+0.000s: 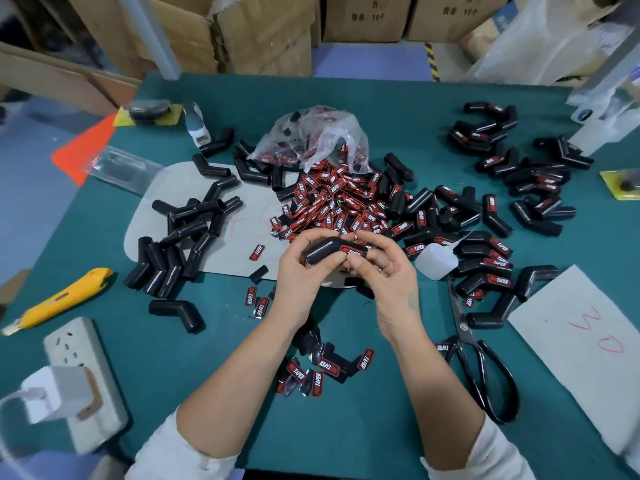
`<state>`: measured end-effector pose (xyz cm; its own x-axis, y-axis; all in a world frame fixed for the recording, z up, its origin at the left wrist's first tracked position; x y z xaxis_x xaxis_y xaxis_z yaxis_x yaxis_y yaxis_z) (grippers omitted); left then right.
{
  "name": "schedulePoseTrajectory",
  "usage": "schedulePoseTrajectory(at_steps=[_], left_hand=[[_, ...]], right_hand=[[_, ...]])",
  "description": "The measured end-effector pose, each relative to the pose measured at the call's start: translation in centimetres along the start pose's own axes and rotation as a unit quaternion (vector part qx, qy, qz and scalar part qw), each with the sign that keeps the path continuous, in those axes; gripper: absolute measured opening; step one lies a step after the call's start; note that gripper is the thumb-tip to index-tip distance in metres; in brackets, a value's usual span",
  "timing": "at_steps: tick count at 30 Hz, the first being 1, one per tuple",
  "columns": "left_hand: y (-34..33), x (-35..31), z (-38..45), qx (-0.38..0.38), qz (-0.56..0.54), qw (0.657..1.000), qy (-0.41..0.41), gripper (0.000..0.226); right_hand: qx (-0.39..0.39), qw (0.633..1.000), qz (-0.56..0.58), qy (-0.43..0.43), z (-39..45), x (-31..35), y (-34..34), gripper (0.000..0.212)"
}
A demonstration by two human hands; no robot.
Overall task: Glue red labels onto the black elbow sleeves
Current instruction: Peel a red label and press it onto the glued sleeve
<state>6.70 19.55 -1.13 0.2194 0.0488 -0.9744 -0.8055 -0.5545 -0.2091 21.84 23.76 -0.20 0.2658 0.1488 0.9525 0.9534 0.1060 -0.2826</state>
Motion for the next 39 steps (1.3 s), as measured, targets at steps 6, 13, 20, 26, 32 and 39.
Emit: schedulePoseTrajectory(at_steps=[6, 13, 20, 26, 32, 39], left_hand=[[0.2, -0.4, -0.4, 0.007, 0.011, 1.0, -0.021, 0.034], [0.3, -0.4, -0.6, -0.003, -0.007, 1.0, -0.004, 0.026], [0.6, 0.1, -0.3, 0.005, -0.025, 0.999, 0.023, 0.036], [0.7, 0.1, -0.7, 0.014, -0.023, 0.999, 0.039, 0.038], [0.3, 0.0, -0.9, 0.011, -0.02, 0.999, 0.049, 0.033], [-0.3, -0.9, -1.3, 0.032, -0.036, 0.998, 0.031, 0.026]], right_hand=[[0.012, 1.0, 0.005, 0.015, -0.6, 0.5, -0.3, 0.031], [-0.001, 1.0, 0.0, 0.022, -0.7, 0.6, 0.0, 0.031], [0.027, 0.999, 0.016, 0.01, -1.0, 0.3, -0.1, 0.031], [0.026, 0.999, -0.019, 0.015, -1.3, 0.3, -0.2, 0.035], [0.001, 1.0, -0.017, 0.007, -1.2, 0.1, 0.2, 0.04], [0.004, 1.0, 0.004, 0.006, -1.3, 0.5, 0.3, 0.045]])
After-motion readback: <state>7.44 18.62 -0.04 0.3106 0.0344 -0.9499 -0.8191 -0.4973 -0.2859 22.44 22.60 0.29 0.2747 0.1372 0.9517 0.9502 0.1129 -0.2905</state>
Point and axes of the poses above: each hand's wrist, its own z-axis towards the middle knuckle, its own y-axis out of the back of the hand, x = y × z, the point moved 10 cm from there along z, towards the middle knuckle, and after that the axes turned 10 degrees about -x, right-handed, at the moved point
